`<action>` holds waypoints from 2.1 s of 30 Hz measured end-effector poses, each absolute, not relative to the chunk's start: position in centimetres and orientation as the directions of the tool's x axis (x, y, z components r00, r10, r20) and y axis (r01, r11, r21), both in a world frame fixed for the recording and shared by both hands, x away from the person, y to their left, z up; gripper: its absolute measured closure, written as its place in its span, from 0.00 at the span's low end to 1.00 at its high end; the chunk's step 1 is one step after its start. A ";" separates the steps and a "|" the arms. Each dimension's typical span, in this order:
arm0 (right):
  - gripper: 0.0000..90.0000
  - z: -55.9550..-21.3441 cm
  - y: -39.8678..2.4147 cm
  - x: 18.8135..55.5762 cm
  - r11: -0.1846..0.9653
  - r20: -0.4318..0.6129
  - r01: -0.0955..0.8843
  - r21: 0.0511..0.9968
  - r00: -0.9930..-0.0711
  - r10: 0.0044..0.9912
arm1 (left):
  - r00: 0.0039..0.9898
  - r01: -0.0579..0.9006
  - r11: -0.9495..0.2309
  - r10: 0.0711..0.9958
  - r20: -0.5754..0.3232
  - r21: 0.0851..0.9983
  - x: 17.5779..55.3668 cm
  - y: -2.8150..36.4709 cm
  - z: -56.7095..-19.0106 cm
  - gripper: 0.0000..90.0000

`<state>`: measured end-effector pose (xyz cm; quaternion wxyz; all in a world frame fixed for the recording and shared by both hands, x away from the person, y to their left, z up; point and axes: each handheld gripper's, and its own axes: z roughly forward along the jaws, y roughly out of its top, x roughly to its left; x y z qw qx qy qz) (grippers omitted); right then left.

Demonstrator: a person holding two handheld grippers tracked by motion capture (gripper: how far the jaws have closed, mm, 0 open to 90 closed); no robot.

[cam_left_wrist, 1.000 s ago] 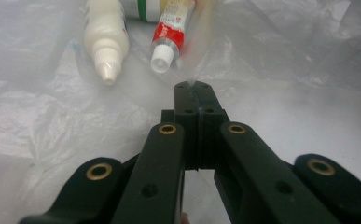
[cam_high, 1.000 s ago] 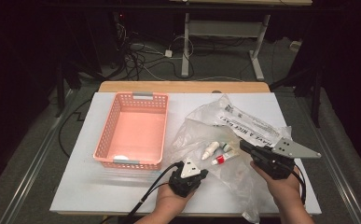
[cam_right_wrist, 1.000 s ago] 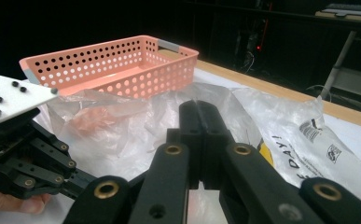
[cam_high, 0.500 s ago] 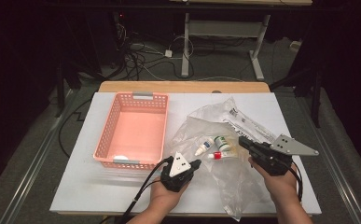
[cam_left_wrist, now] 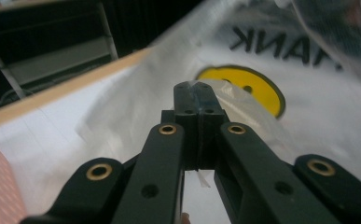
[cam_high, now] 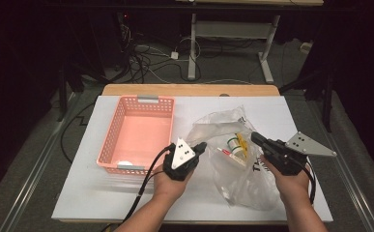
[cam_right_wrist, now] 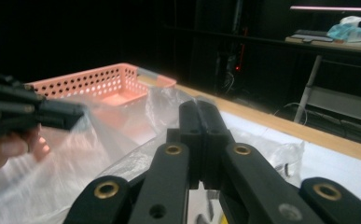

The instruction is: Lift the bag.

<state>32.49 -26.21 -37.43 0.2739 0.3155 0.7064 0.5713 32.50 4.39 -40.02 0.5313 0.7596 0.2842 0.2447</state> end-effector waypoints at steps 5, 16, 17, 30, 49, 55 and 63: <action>1.00 -36.8 -26.2 33.3 0.136 -0.031 0.119 0.984 -0.630 0.776 | 0.707 0.116 -0.265 0.699 0.108 0.957 33.9 3.8 -37.8 0.98; 1.00 -33.4 -26.4 35.7 0.102 -0.041 0.071 0.992 -0.590 0.806 | 0.695 0.029 -0.224 0.705 0.141 0.974 36.2 2.3 -31.9 0.98; 1.00 -33.0 -26.4 35.9 0.097 -0.040 0.065 0.993 -0.589 0.807 | 0.694 0.020 -0.221 0.705 0.145 0.975 36.3 2.3 -31.3 0.98; 1.00 -26.9 -26.8 38.1 0.058 -0.069 -0.038 0.998 -0.531 0.845 | 0.656 -0.099 -0.157 0.733 0.183 0.983 37.9 1.2 -24.1 0.98; 1.00 -24.3 -27.9 39.9 0.064 -0.088 -0.069 0.996 -0.451 0.888 | 0.627 -0.101 -0.089 0.767 0.133 0.991 39.9 1.5 -24.2 0.98; 1.00 -25.3 -28.7 40.6 0.070 -0.078 -0.034 0.997 -0.429 0.900 | 0.640 -0.049 -0.131 0.757 0.132 0.990 40.8 0.9 -26.1 0.98; 1.00 -29.1 -29.1 40.9 0.091 -0.066 0.037 0.995 -0.438 0.896 | 0.641 0.025 -0.134 0.762 0.087 0.991 41.4 1.7 -28.3 0.97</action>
